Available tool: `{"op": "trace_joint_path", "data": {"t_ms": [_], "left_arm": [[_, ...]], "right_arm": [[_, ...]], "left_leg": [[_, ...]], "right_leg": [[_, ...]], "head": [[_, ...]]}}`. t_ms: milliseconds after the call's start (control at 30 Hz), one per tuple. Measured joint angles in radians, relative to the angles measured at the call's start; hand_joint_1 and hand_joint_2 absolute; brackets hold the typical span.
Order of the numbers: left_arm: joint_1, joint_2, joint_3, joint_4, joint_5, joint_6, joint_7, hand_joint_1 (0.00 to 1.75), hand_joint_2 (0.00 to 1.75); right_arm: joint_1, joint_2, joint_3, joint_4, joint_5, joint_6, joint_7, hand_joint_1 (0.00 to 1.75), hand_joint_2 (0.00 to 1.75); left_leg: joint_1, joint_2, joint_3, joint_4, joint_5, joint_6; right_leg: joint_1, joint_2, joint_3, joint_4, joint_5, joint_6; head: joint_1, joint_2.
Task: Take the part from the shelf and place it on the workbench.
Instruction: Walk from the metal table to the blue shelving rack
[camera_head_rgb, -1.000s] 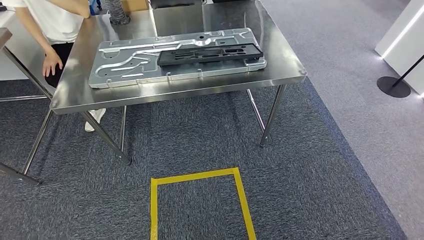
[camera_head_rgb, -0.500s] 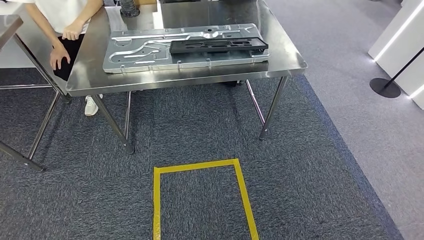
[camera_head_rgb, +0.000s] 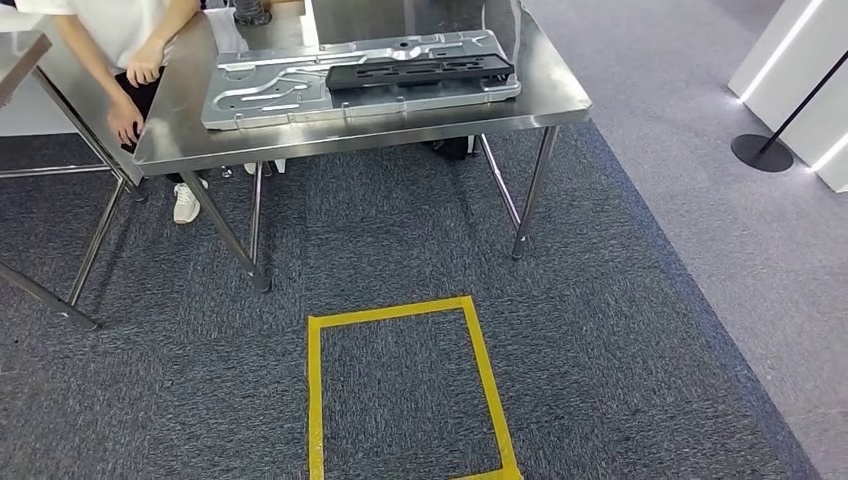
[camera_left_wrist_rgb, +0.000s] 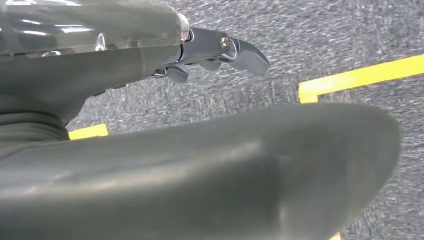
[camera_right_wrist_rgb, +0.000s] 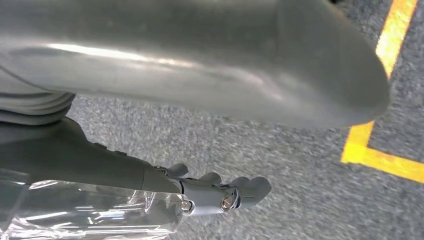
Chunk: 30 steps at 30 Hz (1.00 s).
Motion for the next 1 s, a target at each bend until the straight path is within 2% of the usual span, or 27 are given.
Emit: {"op": "trace_joint_path", "data": {"t_ms": [33,67,100,133,167,200,233,267,333,367,400,467,500,533,567,600,633,700,733,767,833,1000], "left_arm": [[0.0,0.0,0.0,0.0,0.0,0.001,0.0,0.0,0.0],[0.0,0.0,0.001,0.0,0.0,0.003,0.001,0.0,0.0],[0.0,0.0,0.002,0.0,0.0,0.004,0.002,0.0,0.0],[-0.001,0.0,0.002,0.0,0.0,0.005,0.004,0.0,0.0],[-0.002,0.0,0.002,0.0,0.0,0.005,0.005,0.0,0.0],[-0.004,0.0,0.002,0.0,-0.001,0.005,0.006,0.0,0.0],[-0.005,0.0,0.002,0.0,-0.001,0.005,0.007,0.0,0.0],[-0.006,0.0,0.003,0.0,-0.001,0.005,0.008,0.0,0.0],[-0.005,-0.002,0.003,0.0,-0.001,0.005,0.009,0.0,0.0],[-0.004,-0.003,0.004,0.0,0.0,0.005,0.01,0.0,0.0],[-0.004,-0.004,0.004,0.0,0.0,0.004,0.01,0.0,0.0],[-0.004,-0.006,0.006,0.0,0.005,0.003,0.012,0.0,0.0],[-0.004,-0.006,0.006,0.0,0.008,0.004,0.016,0.0,0.44],[-0.004,-0.007,0.008,0.0,0.011,0.006,0.023,0.0,0.87],[-0.004,-0.008,0.01,0.0,0.014,0.008,0.031,0.0,1.31],[-0.004,-0.009,0.013,0.0,0.016,0.01,0.037,0.0,1.75],[-0.004,-0.011,0.017,0.0,0.017,0.011,0.042,0.0,1.75],[-0.005,-0.013,0.021,0.0,0.019,0.011,0.042,0.0,1.75],[-0.006,-0.014,0.023,0.0,0.02,0.011,0.041,0.0,1.75],[-0.007,-0.014,0.024,0.0,0.022,0.01,0.04,0.0,1.75],[-0.008,-0.014,0.027,0.0,0.028,0.007,0.038,0.0,1.75],[0.001,-0.016,-0.015,0.0,0.084,0.001,0.055,0.0,1.75]], "right_arm": [[0.001,0.0,-0.001,0.0,-0.007,0.009,-0.002,0.0,0.0],[0.001,0.0,-0.002,0.0,-0.016,0.022,-0.004,0.0,0.0],[0.001,0.0,-0.004,0.0,-0.023,0.037,-0.006,0.0,0.0],[0.001,0.0,-0.007,0.0,-0.029,0.051,-0.007,0.0,0.44],[0.001,0.0,-0.008,0.0,-0.033,0.064,-0.006,0.0,0.87],[0.001,0.0,-0.01,0.0,-0.035,0.073,-0.002,0.0,1.31],[0.001,0.0,-0.011,0.0,-0.036,0.081,0.004,0.0,1.75],[0.0,0.0,-0.013,0.0,-0.036,0.087,0.011,0.0,1.75],[0.0,-0.003,-0.016,0.0,-0.035,0.093,0.028,0.0,1.75],[0.001,-0.005,-0.018,0.0,-0.034,0.095,0.037,0.0,1.75],[0.002,-0.008,-0.019,0.0,-0.032,0.095,0.047,0.0,1.75],[0.004,-0.012,-0.019,0.0,-0.027,0.096,0.075,0.0,1.75],[0.004,-0.014,-0.02,0.0,-0.024,0.096,0.09,0.0,1.75],[0.006,-0.016,-0.02,0.0,-0.023,0.097,0.103,0.0,1.31],[0.007,-0.017,-0.02,0.0,-0.023,0.098,0.112,0.0,0.87],[0.008,-0.018,-0.021,0.0,-0.024,0.099,0.114,0.0,0.44],[0.008,-0.02,-0.022,0.0,-0.028,0.102,0.112,0.0,0.44],[0.007,-0.023,-0.027,0.0,-0.036,0.107,0.1,0.0,1.31],[0.006,-0.024,-0.029,0.0,-0.04,0.108,0.094,0.0,1.75],[0.006,-0.024,-0.032,0.0,-0.042,0.107,0.089,0.0,1.75],[0.009,-0.025,-0.035,0.0,-0.043,0.098,0.084,0.0,1.75],[0.021,-0.037,-0.002,-0.004,-0.103,0.096,0.086,0.0,1.75]], "left_leg": [[0.002,0.0,-0.007,0.046,-0.01,-0.003],[0.005,0.0,0.003,0.058,0.002,-0.005],[0.007,0.0,0.032,0.032,0.027,-0.007],[0.009,0.0,0.078,-0.028,0.053,-0.008],[0.01,0.0,0.13,-0.102,0.066,-0.009],[0.009,-0.001,0.17,-0.164,0.068,-0.007],[0.009,-0.002,0.193,-0.206,0.063,-0.002],[0.007,-0.004,0.199,-0.223,0.055,0.004],[0.007,-0.004,0.191,-0.23,0.056,0.022],[0.008,-0.003,0.188,-0.231,0.061,0.031],[0.009,-0.001,0.184,-0.233,0.066,0.04],[0.008,0.002,0.171,-0.234,0.076,0.053],[0.006,0.003,0.165,-0.234,0.08,0.056],[0.005,0.004,0.159,-0.233,0.084,0.058],[0.004,0.003,0.154,-0.232,0.088,0.058],[0.004,0.003,0.151,-0.231,0.09,0.058],[0.004,0.003,0.149,-0.229,0.091,0.057],[0.002,0.002,0.147,-0.222,0.092,0.053],[-0.001,0.002,0.145,-0.218,0.092,0.051],[-0.003,0.002,0.143,-0.215,0.091,0.048],[-0.004,0.001,0.141,-0.214,0.093,0.043],[0.0,0.001,0.14,-0.215,0.097,0.036]], "right_leg": [[0.0,0.0,-0.012,0.003,0.007,0.001],[-0.001,0.0,-0.023,0.007,0.013,0.004],[-0.002,0.001,-0.035,0.013,0.018,0.007],[-0.004,0.001,-0.046,0.02,0.022,0.011],[-0.005,0.001,-0.056,0.029,0.024,0.015],[-0.004,0.002,-0.064,0.036,0.026,0.021],[-0.003,0.001,-0.07,0.043,0.028,0.026],[-0.001,0.001,-0.075,0.046,0.031,0.032],[-0.001,0.001,-0.08,0.052,0.035,0.044],[-0.003,0.002,-0.086,0.064,0.025,0.05],[-0.005,0.003,-0.099,0.094,0.002,0.055],[-0.009,0.006,-0.149,0.211,-0.073,0.065],[-0.011,0.006,-0.176,0.277,-0.106,0.07],[-0.014,0.006,-0.191,0.323,-0.124,0.075],[-0.018,0.006,-0.188,0.333,-0.123,0.079],[-0.021,0.006,-0.166,0.305,-0.104,0.082],[-0.025,0.006,-0.125,0.239,-0.074,0.085],[-0.029,0.007,-0.04,0.093,-0.025,0.089],[-0.029,0.007,-0.015,0.046,-0.015,0.086],[-0.027,0.008,-0.007,0.026,-0.013,0.083],[-0.023,0.009,-0.01,0.024,-0.012,0.075],[-0.017,0.009,-0.012,0.026,-0.01,0.07]], "head": [[0.0,0.0],[0.0,0.0],[0.0,0.0],[0.0,0.0],[0.0,0.0],[0.0,0.0],[0.0,0.0],[0.0,0.0],[0.0,0.0],[0.0,0.0],[0.0,0.0],[0.0,0.0],[0.0,0.0],[0.0,0.0],[0.0,0.0],[0.0,0.0],[0.0,0.0],[0.0,0.0],[0.0,0.0],[0.0,0.0],[0.0,0.0],[0.0,0.0]]}}
